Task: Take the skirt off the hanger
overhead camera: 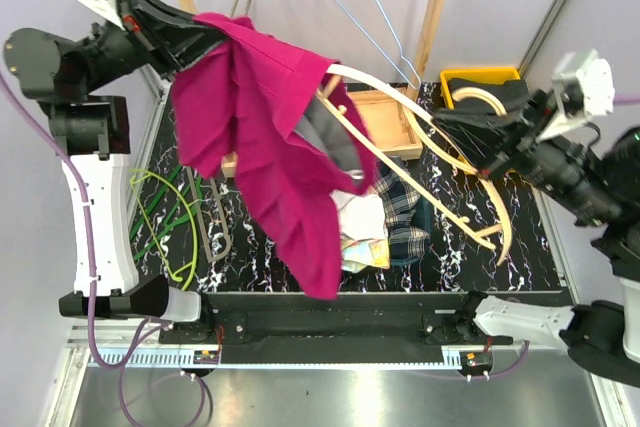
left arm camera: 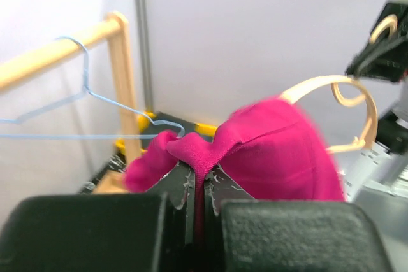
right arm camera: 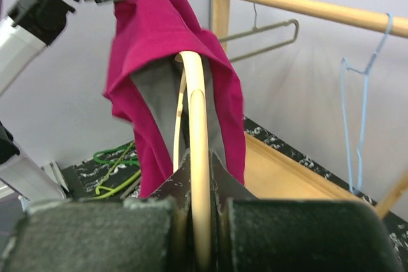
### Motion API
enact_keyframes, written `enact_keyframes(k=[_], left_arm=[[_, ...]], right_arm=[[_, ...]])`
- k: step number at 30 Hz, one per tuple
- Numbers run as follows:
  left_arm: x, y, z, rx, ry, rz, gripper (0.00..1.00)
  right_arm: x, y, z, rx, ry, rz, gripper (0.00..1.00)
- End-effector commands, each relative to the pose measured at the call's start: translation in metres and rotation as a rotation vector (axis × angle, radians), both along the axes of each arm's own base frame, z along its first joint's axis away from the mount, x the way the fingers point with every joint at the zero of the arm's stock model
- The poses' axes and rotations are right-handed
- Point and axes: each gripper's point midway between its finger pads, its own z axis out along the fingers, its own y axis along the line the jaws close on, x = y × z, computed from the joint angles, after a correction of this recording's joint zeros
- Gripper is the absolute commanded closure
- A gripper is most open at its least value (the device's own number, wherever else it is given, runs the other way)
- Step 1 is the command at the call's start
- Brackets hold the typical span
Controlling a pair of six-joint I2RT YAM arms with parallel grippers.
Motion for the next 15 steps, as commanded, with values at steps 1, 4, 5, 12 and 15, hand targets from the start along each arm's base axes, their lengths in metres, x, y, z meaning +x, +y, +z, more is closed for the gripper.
enact_keyframes(k=[1, 4, 5, 12, 15], left_arm=[[-0.031, 0.007, 0.059, -0.098, -0.192, 0.074, 1.00], [-0.035, 0.006, 0.069, -0.116, -0.216, 0.093, 1.00], [-0.035, 0.003, 0.067, -0.113, -0.197, 0.090, 1.00], [-0.072, -0.062, 0.071, -0.084, -0.268, -0.085, 0.95], [-0.062, -0.071, 0.081, -0.111, -0.311, -0.035, 0.93]], right_arm=[[-0.009, -0.035, 0.007, 0.088, -0.014, -0.087, 1.00], [-0.011, -0.046, -0.008, 0.074, 0.020, -0.118, 1.00], [-0.013, -0.051, -0.007, 0.083, 0.016, -0.128, 1.00], [-0.055, -0.117, 0.039, 0.379, -0.149, -0.163, 1.00], [-0.075, -0.138, 0.053, 0.527, -0.204, -0.136, 1.00]])
